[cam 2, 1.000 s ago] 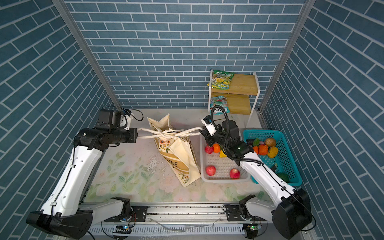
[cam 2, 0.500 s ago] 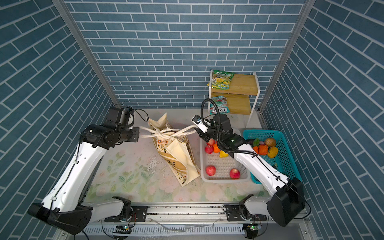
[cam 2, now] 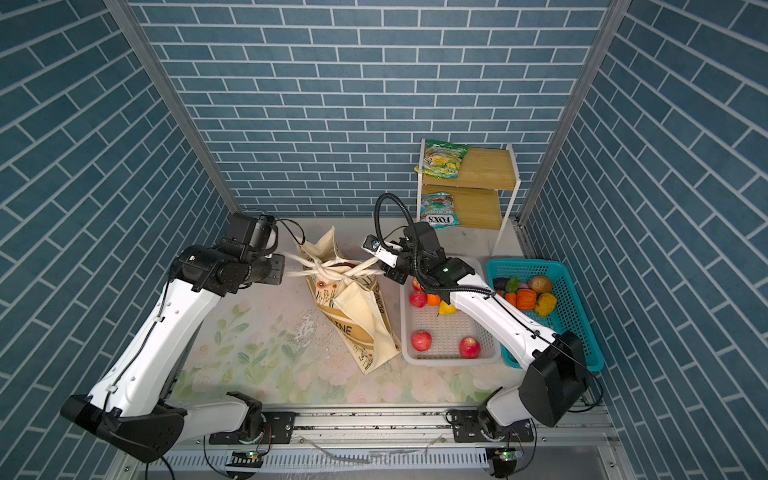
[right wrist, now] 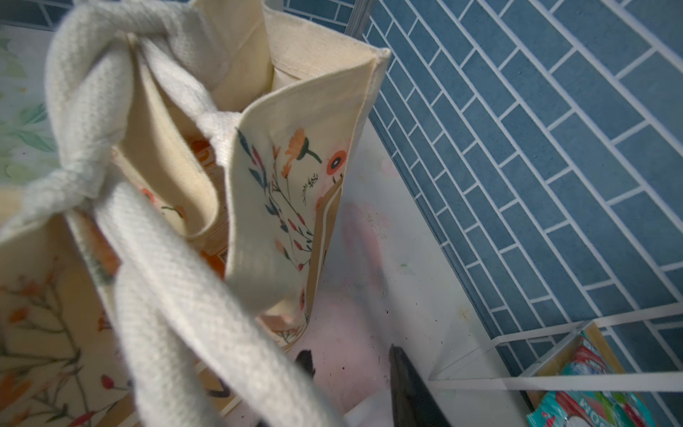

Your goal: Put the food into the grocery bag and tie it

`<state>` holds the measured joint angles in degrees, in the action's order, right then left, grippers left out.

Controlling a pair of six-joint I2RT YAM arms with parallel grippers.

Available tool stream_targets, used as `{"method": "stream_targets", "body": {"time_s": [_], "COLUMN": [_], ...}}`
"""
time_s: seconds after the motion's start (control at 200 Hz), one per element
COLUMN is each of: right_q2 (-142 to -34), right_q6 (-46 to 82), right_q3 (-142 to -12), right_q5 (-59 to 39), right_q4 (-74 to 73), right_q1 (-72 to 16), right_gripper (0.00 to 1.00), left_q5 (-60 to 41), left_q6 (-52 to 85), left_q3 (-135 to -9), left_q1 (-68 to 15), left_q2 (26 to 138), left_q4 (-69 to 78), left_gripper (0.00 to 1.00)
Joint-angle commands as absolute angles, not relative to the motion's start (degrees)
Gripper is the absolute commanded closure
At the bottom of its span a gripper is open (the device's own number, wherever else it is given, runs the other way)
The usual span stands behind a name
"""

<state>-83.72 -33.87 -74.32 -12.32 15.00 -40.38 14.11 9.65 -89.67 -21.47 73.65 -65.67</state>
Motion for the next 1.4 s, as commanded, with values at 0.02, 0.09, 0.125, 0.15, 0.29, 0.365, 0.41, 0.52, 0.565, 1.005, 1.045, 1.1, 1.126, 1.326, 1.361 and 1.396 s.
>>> {"method": "stream_targets", "body": {"time_s": [0.02, 0.09, 0.125, 0.15, 0.29, 0.365, 0.41, 0.52, 0.565, 1.005, 1.045, 1.1, 1.126, 1.326, 1.361, 1.396], "right_q2": [-85.06, -84.89, -84.59, -84.43, -82.95, -82.06, -81.70, -80.93, -80.61, -78.35, -77.85, -77.00, -76.64, -73.73, -73.17, -72.64], "right_q6": [-36.80, -36.75, -36.60, -36.50, -34.56, -33.30, -32.56, -31.17, -30.67, -24.42, -22.98, -20.34, -19.05, -6.91, -4.70, -2.42], "right_q3": [-76.44, -76.26, -76.06, -75.88, -74.18, -72.86, -72.32, -71.30, -70.91, -68.27, -67.67, -66.74, -66.38, -62.99, -62.33, -61.83], "right_q5": [-14.65, -14.77, -14.68, -14.60, -14.54, -14.33, -14.40, -13.55, -13.24, -8.47, -7.82, -6.90, -6.38, -1.03, 0.37, 2.12], "right_q4": [17.81, 17.35, 17.17, 17.08, 15.43, 13.85, 13.32, 12.17, 11.74, 7.45, 6.85, 5.79, 5.24, 2.22, 1.61, 1.30], "right_q1": [-41.55, -41.92, -41.92, -42.01, -42.04, -42.00, -41.89, -41.90, -41.83, -39.54, -38.94, -37.82, -37.24, -32.08, -31.10, -30.25], "right_gripper": [0.90, 1.00, 1.00, 1.00, 1.00, 1.00, 1.00, 1.00, 1.00, 1.00, 1.00, 1.00, 1.00, 1.00, 1.00, 1.00], "left_q5": [13.53, 11.79, 10.91, 10.11, 6.05, 5.00, 4.66, 3.69, 2.69, 3.33, 5.93, 9.96, 11.78, 27.47, 29.69, 31.65], "left_q6": [10.32, 10.75, 11.04, 11.28, 13.26, 14.51, 15.13, 16.36, 16.85, 16.27, 15.48, 14.27, 13.72, 10.36, 10.10, 9.81], "left_q3": [-90.75, -90.34, -89.82, -89.26, -85.73, -83.96, -83.15, -81.54, -80.88, -80.11, -80.98, -82.12, -82.62, -86.33, -86.55, -86.57], "left_q1": [-22.09, -22.11, -22.08, -22.08, -22.01, -21.98, -22.02, -22.02, -22.06, -20.94, -20.67, -20.20, -19.92, -18.26, -17.63, -16.81], "left_q2": [74.09, 73.84, 73.54, 73.27, 71.91, 71.55, 71.48, 71.61, 71.54, 70.58, 70.95, 71.74, 72.07, 75.34, 75.79, 76.11], "left_q4": [-66.95, -67.15, -66.91, -66.54, -64.20, -62.97, -62.35, -60.82, -59.99, -62.17, -63.95, -66.50, -67.49, -74.33, -74.78, -75.22], "left_gripper": [1.00, 0.95, 0.86, 0.80, 0.52, 0.48, 0.48, 0.52, 0.55, 1.00, 1.00, 1.00, 1.00, 1.00, 1.00, 1.00]}}
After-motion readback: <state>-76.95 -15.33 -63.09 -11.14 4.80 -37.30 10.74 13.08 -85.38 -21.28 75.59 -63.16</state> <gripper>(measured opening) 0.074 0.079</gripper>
